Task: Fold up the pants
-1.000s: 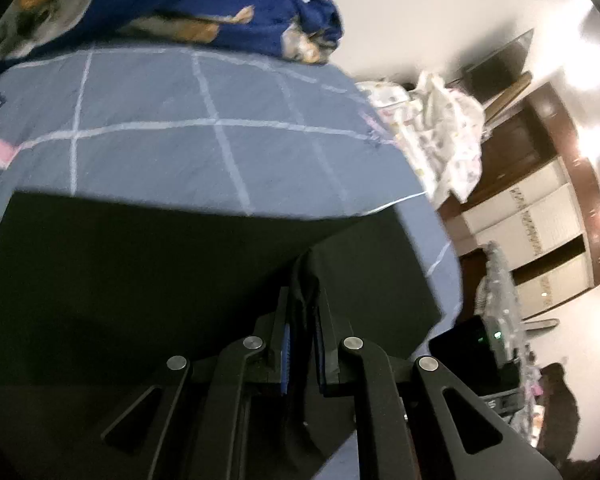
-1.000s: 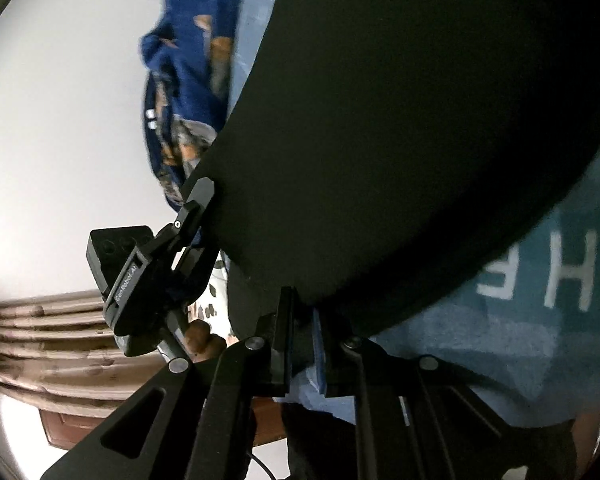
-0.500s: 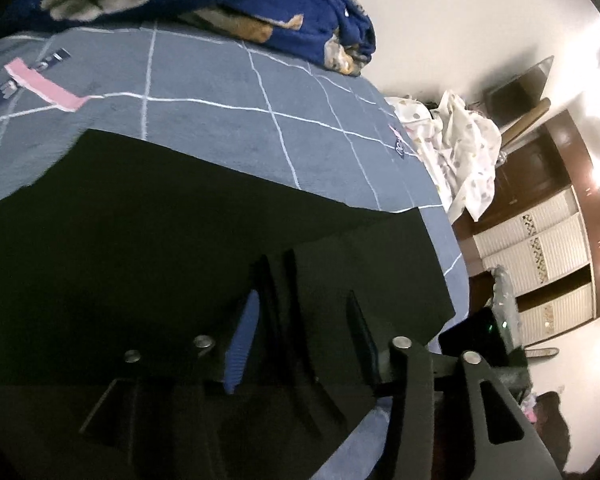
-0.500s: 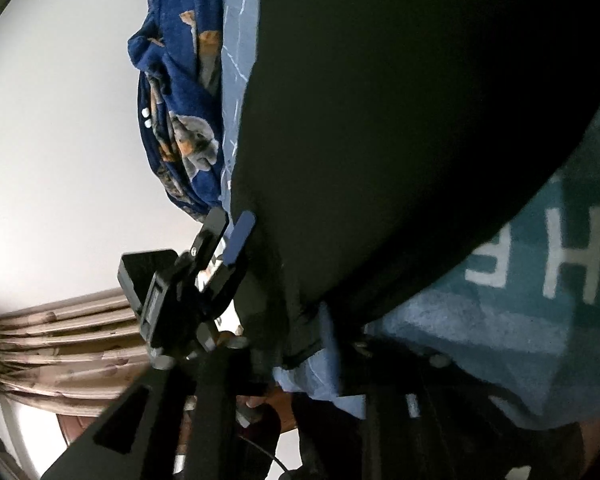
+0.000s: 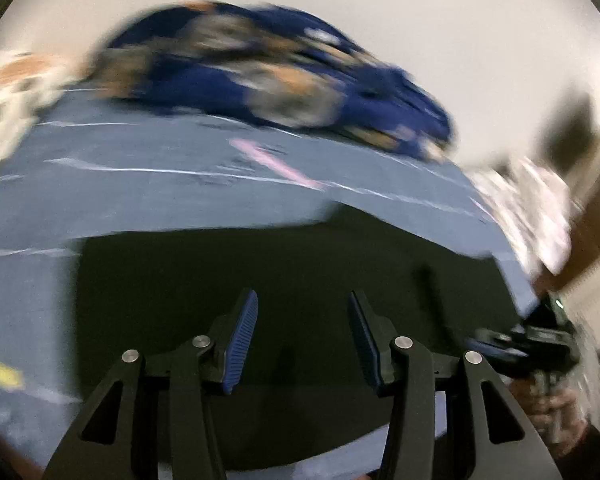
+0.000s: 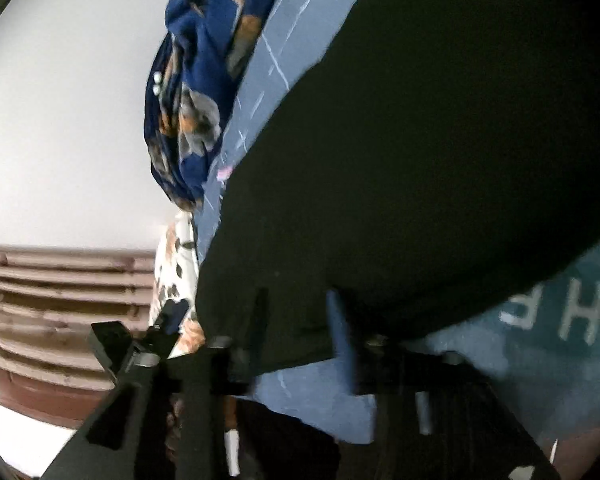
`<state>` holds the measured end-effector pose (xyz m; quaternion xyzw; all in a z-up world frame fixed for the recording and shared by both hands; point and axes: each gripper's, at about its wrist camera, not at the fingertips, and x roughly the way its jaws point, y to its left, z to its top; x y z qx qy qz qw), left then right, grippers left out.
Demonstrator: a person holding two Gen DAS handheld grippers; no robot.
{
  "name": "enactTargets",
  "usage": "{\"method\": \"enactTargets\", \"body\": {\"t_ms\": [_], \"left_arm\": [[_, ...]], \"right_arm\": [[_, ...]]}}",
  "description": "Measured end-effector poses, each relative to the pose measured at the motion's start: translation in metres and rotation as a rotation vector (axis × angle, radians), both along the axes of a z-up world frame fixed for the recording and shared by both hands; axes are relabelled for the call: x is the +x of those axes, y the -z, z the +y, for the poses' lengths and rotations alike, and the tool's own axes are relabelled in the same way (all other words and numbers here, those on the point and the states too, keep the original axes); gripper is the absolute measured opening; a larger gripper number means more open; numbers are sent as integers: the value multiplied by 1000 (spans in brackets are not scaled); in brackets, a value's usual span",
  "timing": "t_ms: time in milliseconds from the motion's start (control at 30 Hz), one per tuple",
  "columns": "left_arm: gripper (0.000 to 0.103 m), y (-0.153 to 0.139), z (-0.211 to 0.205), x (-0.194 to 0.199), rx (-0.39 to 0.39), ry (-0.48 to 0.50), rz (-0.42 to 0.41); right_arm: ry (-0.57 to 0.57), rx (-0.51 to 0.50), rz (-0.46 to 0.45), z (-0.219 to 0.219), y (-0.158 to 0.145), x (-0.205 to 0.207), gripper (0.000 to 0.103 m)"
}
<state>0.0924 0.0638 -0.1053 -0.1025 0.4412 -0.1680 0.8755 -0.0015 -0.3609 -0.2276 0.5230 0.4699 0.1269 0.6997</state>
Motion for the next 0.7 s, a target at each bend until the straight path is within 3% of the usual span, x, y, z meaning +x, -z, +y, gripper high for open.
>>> {"method": "enactTargets", "body": {"t_ms": [67, 167, 233, 300, 367, 467, 533, 633, 700], "left_arm": [[51, -1, 47, -3, 34, -104, 19], [51, 8, 99, -1, 17, -152, 100], [51, 24, 119, 3, -14, -99, 181], [51, 34, 122, 4, 6, -28, 193], [51, 42, 120, 6, -2, 24, 213], [53, 61, 109, 17, -89, 140, 303], [53, 72, 107, 24, -100, 140, 360], [74, 77, 115, 33, -284, 162, 389], [74, 83, 116, 40, -378, 191, 429]], "right_arm": [[24, 47, 13, -6, 0, -2, 25], [-6, -14, -35, 2, -21, -3, 28], [-66, -3, -102, 23, -37, 0, 39], [-139, -11, -144, 51, -47, 7, 51], [-210, -52, -152, 78, -50, 10, 56], [-305, -95, -131, 115, -46, 17, 56], [-322, -77, -105, 128, -39, 16, 56], [-323, -56, -74, 136, -31, 14, 57], [-319, -68, -56, 137, -30, 14, 59]]}}
